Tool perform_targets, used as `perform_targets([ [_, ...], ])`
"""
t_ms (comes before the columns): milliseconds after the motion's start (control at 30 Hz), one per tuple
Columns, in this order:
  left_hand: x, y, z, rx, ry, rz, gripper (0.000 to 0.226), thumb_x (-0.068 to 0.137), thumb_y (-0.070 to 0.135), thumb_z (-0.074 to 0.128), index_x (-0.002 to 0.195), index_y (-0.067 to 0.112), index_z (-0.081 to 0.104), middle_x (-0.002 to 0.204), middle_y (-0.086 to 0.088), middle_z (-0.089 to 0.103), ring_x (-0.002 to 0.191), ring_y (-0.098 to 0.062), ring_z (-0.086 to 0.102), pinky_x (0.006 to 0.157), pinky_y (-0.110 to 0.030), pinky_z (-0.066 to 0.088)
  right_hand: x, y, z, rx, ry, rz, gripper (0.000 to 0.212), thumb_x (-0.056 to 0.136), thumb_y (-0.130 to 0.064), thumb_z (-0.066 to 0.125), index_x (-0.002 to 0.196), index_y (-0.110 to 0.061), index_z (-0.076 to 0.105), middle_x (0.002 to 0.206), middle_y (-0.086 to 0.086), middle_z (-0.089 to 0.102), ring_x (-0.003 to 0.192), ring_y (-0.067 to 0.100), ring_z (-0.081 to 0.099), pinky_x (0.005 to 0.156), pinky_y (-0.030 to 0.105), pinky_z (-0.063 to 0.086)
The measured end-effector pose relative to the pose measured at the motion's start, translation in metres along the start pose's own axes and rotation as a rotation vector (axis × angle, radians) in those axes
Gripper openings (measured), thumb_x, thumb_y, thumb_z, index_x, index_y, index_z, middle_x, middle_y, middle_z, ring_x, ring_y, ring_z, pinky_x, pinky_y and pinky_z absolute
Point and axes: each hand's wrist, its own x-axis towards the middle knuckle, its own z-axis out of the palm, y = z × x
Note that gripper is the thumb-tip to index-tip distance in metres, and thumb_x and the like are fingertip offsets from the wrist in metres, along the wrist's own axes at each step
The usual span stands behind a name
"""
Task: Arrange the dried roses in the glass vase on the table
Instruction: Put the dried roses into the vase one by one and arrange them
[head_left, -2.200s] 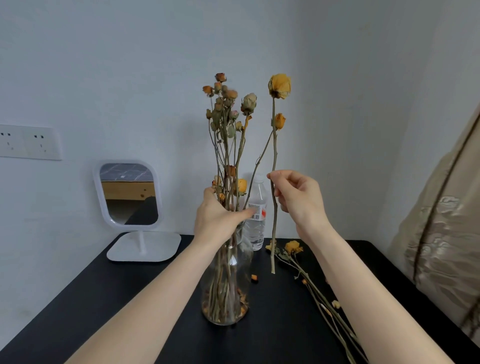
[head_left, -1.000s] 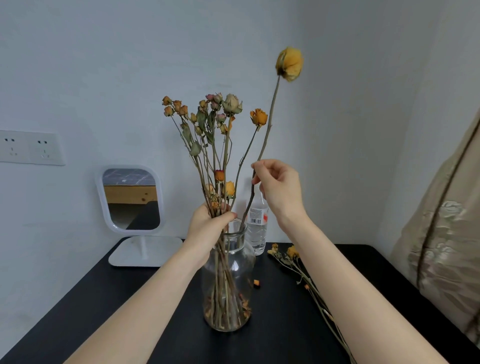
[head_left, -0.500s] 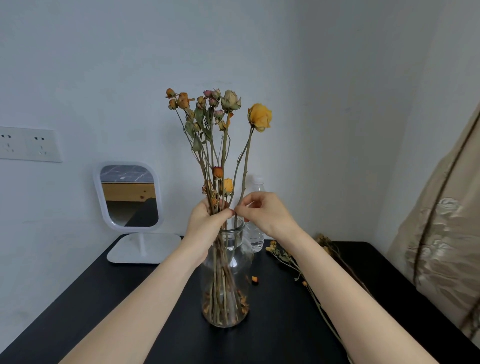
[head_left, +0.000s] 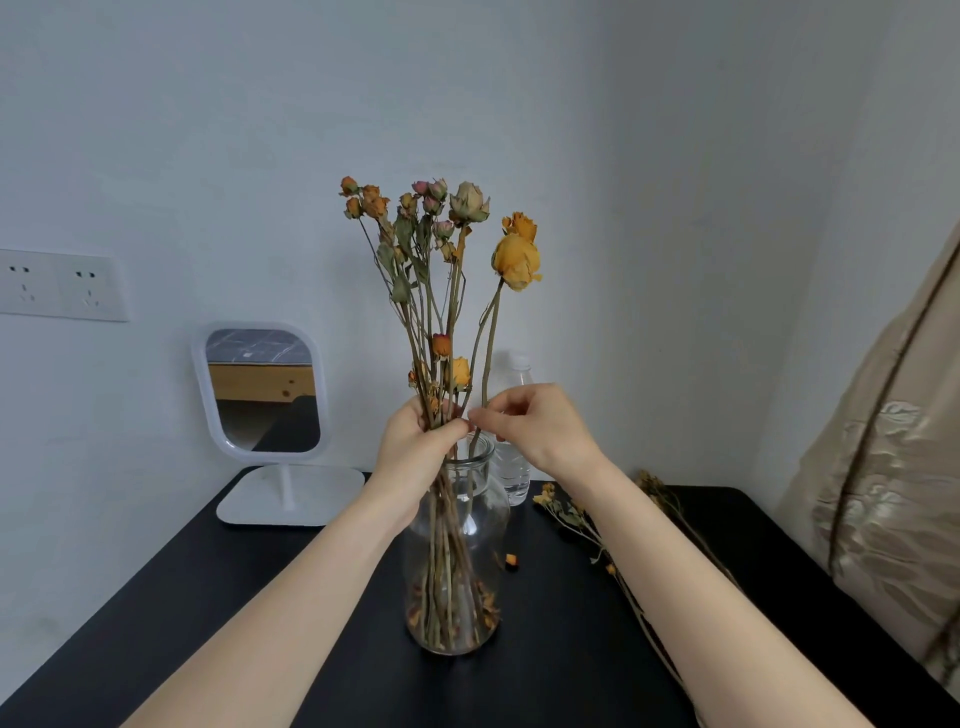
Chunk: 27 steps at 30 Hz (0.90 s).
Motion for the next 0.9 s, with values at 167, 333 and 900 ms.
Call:
perform_targets([
  [167, 0.0, -0.001, 0.0, 0.026, 0.01, 0.014, 0.014, 0.08, 0.005, 0.065, 0.084, 0.018, 0.061, 0.081, 0.001, 0.066, 0.081, -0.014, 0.063, 0.07, -0.027, 0.047, 0.004, -0.01, -0.003, 0.04, 0.102, -0.06, 0.016, 0.082, -0.03, 0.07, 0.081, -0.014, 0.07, 0.061, -0.007, 0.053, 0.055, 0.005, 0.044, 0.058, 0.019, 0.036],
  [333, 0.001, -0.001, 0.0, 0.036, 0.016, 0.007, 0.014, 0.08, 0.004, 0.064, 0.083, 0.017, 0.06, 0.079, 0.0, 0.064, 0.078, -0.015, 0.061, 0.069, -0.027, 0.046, 0.007, -0.014, -0.002, 0.046, 0.129, -0.081, 0.012, 0.083, -0.024, 0.069, 0.08, -0.013, 0.072, 0.06, -0.006, 0.054, 0.058, 0.007, 0.047, 0.063, 0.024, 0.042],
  [900, -0.003, 0.0, 0.001, 0.049, -0.031, 0.035, 0.02, 0.079, 0.004, 0.066, 0.089, 0.019, 0.059, 0.088, 0.0, 0.067, 0.083, -0.01, 0.063, 0.067, -0.021, 0.045, 0.002, 0.009, -0.003, -0.236, 0.057, -0.094, 0.013, 0.085, -0.026, 0.066, 0.088, -0.018, 0.076, 0.063, -0.013, 0.057, 0.053, 0.002, 0.048, 0.043, 0.005, 0.034],
])
